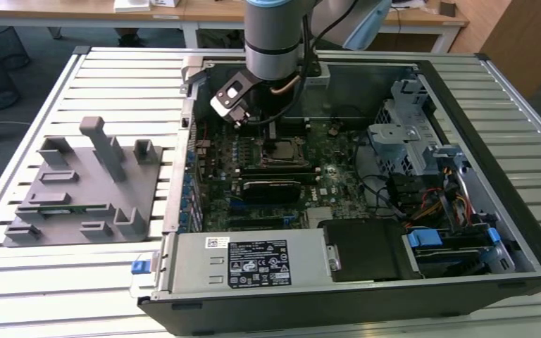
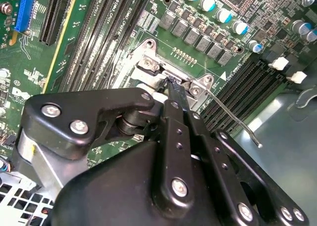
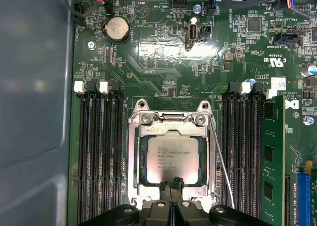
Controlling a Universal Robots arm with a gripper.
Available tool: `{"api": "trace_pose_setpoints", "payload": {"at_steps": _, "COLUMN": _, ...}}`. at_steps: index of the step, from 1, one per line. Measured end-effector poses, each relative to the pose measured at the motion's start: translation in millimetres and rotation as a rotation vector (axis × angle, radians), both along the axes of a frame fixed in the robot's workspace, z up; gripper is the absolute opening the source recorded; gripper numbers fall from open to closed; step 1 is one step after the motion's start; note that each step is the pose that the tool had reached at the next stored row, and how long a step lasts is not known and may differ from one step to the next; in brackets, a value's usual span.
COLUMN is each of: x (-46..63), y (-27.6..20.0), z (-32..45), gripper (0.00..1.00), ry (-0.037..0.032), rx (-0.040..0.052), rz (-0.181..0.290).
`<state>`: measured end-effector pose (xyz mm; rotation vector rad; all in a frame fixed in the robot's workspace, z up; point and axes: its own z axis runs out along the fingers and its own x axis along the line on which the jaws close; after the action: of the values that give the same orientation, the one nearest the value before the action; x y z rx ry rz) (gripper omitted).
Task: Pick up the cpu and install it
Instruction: 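Close the cpu cover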
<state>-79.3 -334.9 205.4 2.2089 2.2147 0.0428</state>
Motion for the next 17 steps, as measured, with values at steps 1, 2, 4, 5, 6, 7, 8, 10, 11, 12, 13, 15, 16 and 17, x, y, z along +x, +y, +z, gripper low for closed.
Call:
{"api": "trace_pose_setpoints", "payload": {"at_steps": 1, "x": 0.0, "y": 0.0, "z": 0.0, "gripper": 0.11, "ry": 0.0, "rx": 0.0, "rz": 0.0}}
{"api": "trace_pose_setpoints", "payload": {"at_steps": 2, "x": -0.1, "y": -0.1, "z": 0.1, "gripper": 0.11, "ry": 0.0001, "rx": 0.0, "rz": 0.0}}
{"api": "trace_pose_setpoints", "payload": {"at_steps": 4, "x": 1.7, "y": 0.0, "z": -0.1, "gripper": 0.11, "ry": 0.0003, "rx": -0.0003, "rz": 0.0}}
{"api": "trace_pose_setpoints", "payload": {"at_steps": 5, "x": 3.8, "y": 0.0, "z": -0.2, "gripper": 0.11, "ry": 0.0003, "rx": -0.0003, "rz": 0.0}}
{"api": "trace_pose_setpoints", "payload": {"at_steps": 6, "x": 6.1, "y": 0.0, "z": -0.4, "gripper": 0.11, "ry": 0.0003, "rx": -0.0002, "rz": 0.0}}
{"api": "trace_pose_setpoints", "payload": {"at_steps": 7, "x": 8.0, "y": 0.0, "z": -0.4, "gripper": 0.11, "ry": 0.0004, "rx": -0.0002, "rz": 0.0}}
{"api": "trace_pose_setpoints", "payload": {"at_steps": 8, "x": 9.6, "y": 0.0, "z": -0.5, "gripper": 0.11, "ry": 0.0004, "rx": -0.0002, "rz": 0.0}}
{"api": "trace_pose_setpoints", "payload": {"at_steps": 10, "x": 11.4, "y": -0.1, "z": -0.5, "gripper": 0.11, "ry": 0.0005, "rx": -0.0002, "rz": 0.0}}
{"api": "trace_pose_setpoints", "payload": {"at_steps": 11, "x": 12.8, "y": 0.0, "z": -0.5, "gripper": 0.11, "ry": 0.0005, "rx": -0.0003, "rz": 0.0}}
{"api": "trace_pose_setpoints", "payload": {"at_steps": 12, "x": 14.0, "y": 0.0, "z": -0.5, "gripper": 0.11, "ry": 0.0005, "rx": -0.0003, "rz": 0.0}}
{"api": "trace_pose_setpoints", "payload": {"at_steps": 13, "x": 15.2, "y": -0.1, "z": -0.5, "gripper": 0.11, "ry": 0.0005, "rx": -0.0003, "rz": 0.0}}
{"api": "trace_pose_setpoints", "payload": {"at_steps": 15, "x": 16.7, "y": -0.1, "z": -0.5, "gripper": 0.11, "ry": 0.0005, "rx": -0.0002, "rz": 0.0}}
{"api": "trace_pose_setpoints", "payload": {"at_steps": 16, "x": 17.5, "y": -0.1, "z": -0.6, "gripper": 0.11, "ry": 0.0004, "rx": -0.0002, "rz": 0.0}}
{"api": "trace_pose_setpoints", "payload": {"at_steps": 17, "x": 18.3, "y": -0.1, "z": -0.5, "gripper": 0.11, "ry": 0.0005, "rx": -0.0003, "rz": 0.0}}
